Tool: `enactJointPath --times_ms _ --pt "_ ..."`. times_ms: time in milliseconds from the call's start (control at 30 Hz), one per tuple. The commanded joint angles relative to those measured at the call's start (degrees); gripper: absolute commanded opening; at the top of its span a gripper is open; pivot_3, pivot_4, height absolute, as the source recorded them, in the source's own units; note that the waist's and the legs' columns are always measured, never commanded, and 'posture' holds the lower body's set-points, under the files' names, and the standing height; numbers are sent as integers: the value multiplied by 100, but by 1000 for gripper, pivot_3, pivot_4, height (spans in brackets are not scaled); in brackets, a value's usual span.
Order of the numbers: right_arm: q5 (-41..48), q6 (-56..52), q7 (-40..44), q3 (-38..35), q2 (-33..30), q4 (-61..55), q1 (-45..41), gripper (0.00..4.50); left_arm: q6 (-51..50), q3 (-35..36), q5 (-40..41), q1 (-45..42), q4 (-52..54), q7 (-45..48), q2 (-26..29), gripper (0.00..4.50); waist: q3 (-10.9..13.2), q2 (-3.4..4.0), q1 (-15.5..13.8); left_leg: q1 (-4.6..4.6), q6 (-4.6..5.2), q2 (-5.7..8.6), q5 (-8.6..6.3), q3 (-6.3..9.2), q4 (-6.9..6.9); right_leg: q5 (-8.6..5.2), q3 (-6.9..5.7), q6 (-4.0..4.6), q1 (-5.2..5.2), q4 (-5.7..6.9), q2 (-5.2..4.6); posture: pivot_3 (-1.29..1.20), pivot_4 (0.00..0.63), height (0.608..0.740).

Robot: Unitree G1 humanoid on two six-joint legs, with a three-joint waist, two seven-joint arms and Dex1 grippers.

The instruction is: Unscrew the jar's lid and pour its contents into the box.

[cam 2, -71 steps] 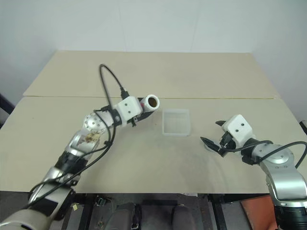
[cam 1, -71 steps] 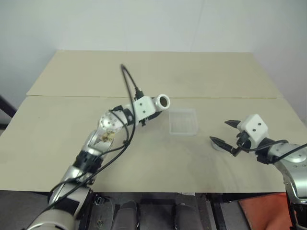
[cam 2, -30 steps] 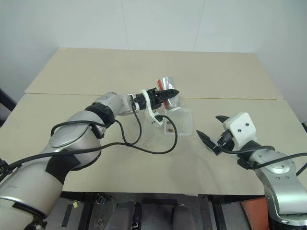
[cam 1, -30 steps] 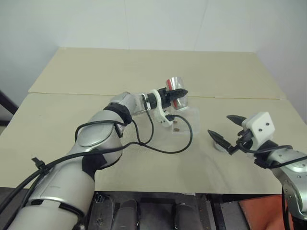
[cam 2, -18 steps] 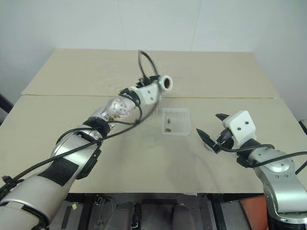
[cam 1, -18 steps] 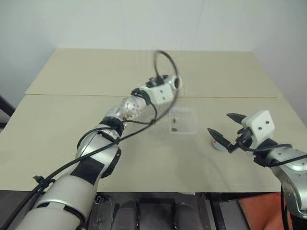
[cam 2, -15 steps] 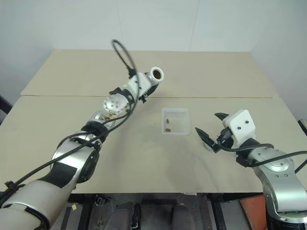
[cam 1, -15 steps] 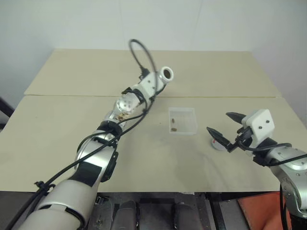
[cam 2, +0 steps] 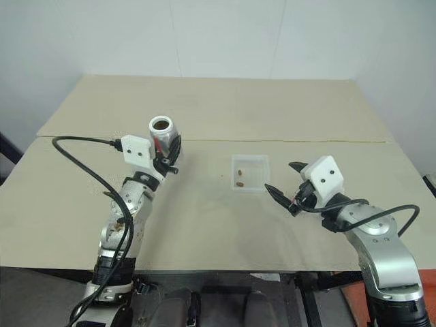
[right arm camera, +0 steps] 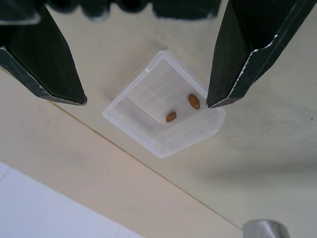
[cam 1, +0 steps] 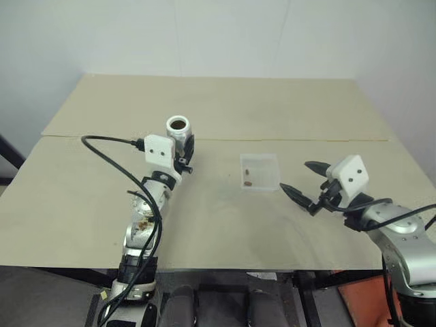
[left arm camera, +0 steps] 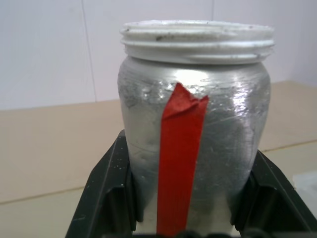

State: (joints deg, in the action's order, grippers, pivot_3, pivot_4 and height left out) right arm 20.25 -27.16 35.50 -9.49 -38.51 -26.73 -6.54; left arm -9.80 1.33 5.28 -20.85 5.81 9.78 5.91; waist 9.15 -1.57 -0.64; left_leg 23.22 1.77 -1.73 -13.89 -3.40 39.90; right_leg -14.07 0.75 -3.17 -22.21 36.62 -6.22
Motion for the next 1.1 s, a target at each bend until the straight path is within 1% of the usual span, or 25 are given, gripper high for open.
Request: enactJointPath --times_ms 33,200,367,833,900,933,1100 --pt "-76 232 59 -10 -29 65 -171 4470 157 0 -53 98 -70 -45 3 1932 0 0 11 0 0 -1 0 1 0 1 1 1 -2 0 1 0 150 740" --pt "-146 267 79 55 -1 126 -239 4470 531 15 -15 114 -695 -3 -47 1932 0 0 9 5 0 -1 0 4 -2 1 3 2 -8 0 2 0 150 740" --pt "-163 259 68 31 -23 44 -160 4470 915 -73 -139 109 -1215 39 -31 1932 0 0 5 8 0 -1 0 5 -7 1 3 2 -8 -9 2 0 150 740" --pt "-234 299 91 31 -47 56 -157 4470 1139 -106 -101 262 -1559 128 -66 1932 0 0 5 9 1 -3 -1 7 -11 2 2 2 -8 -21 2 0 150 740" --pt "-244 319 93 36 -46 73 -173 4500 1111 -80 -52 278 -1525 139 -65 2677 0 0 5 9 1 -3 -1 7 -12 3 2 1 -7 -24 2 0 150 740" --pt "-259 336 83 39 -43 76 -176 4500 1116 -72 -36 291 -1494 144 -64 2922 0 0 5 10 1 -3 -1 7 -13 4 2 1 -7 -27 2 0 150 740" --pt "-244 360 95 57 -6 132 -204 4500 1091 -36 114 375 -1350 289 -58 4481 0 0 5 17 4 -4 -3 7 -18 7 0 -1 -8 -44 2 0 150 740"
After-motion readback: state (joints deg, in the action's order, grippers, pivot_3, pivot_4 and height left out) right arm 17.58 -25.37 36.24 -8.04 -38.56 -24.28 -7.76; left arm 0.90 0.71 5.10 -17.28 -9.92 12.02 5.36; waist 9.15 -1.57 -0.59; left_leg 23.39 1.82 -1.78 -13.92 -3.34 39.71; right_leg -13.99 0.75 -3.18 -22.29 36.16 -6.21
